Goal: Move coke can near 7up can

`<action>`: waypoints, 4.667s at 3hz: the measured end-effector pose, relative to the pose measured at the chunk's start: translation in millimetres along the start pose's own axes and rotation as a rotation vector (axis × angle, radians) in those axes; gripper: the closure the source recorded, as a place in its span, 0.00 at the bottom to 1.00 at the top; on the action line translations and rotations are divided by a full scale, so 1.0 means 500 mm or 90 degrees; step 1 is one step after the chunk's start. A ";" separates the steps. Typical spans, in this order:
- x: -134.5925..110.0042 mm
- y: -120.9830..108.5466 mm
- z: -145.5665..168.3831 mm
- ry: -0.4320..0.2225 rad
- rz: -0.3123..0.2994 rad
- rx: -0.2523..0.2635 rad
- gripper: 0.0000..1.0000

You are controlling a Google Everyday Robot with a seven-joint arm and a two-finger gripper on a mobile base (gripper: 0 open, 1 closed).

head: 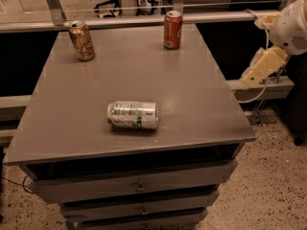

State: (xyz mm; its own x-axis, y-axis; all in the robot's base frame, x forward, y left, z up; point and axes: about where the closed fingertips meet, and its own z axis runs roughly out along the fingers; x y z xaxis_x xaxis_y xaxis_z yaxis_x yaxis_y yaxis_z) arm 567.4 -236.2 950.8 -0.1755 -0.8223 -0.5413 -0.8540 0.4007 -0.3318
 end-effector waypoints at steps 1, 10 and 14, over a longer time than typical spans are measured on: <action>-0.022 -0.073 0.063 -0.080 0.047 0.014 0.00; -0.292 -0.347 0.523 -0.410 0.235 0.027 0.00; -0.225 -0.324 0.432 -0.420 0.250 0.011 0.87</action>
Offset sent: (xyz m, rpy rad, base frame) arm 0.0376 0.0048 -0.0029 0.1086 -0.0352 -0.0232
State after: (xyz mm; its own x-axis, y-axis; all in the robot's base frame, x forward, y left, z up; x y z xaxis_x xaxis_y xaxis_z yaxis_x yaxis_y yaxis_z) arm 831.0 -121.5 898.6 -0.1312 -0.2089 -0.9691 -0.7805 0.6245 -0.0290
